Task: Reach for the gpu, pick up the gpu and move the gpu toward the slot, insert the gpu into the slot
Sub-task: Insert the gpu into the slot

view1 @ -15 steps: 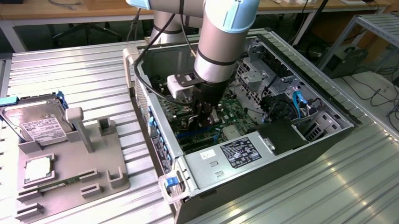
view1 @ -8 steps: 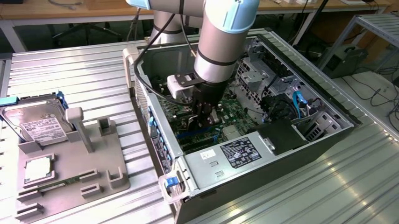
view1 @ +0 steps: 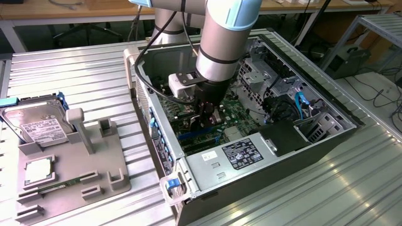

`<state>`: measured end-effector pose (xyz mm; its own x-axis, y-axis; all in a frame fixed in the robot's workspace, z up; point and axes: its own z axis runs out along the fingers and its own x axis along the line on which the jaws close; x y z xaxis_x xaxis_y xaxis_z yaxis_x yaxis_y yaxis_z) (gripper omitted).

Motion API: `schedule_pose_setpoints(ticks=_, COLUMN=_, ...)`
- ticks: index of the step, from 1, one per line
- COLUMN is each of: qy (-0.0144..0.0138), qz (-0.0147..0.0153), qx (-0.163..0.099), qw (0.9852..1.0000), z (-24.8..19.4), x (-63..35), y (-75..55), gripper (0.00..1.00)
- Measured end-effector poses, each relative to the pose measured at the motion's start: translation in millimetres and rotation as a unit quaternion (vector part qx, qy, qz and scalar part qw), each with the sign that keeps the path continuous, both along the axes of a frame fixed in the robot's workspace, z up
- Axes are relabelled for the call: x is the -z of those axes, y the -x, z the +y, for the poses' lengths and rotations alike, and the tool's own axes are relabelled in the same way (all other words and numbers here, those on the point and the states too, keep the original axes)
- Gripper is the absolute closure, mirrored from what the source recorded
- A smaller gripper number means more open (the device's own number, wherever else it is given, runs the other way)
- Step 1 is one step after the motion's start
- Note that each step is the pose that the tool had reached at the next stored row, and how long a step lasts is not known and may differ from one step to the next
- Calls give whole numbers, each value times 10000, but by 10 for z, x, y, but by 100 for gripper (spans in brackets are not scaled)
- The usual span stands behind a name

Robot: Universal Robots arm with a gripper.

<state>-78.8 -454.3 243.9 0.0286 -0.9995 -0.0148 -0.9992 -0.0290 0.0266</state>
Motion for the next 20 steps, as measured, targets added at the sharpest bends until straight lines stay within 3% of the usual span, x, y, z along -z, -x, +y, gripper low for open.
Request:
schedule_pose_setpoints(ticks=11, qy=2, qz=0, qx=-1, qw=10000, z=1, x=0, y=-1, gripper=72)
schedule_pose_setpoints(ticks=14, qy=82, qz=0, qx=0, qw=10000, z=39, x=0, y=-1, gripper=72)
schedule_pose_setpoints(ticks=20, qy=89, qz=0, qx=0, qw=10000, z=40, x=0, y=-1, gripper=72)
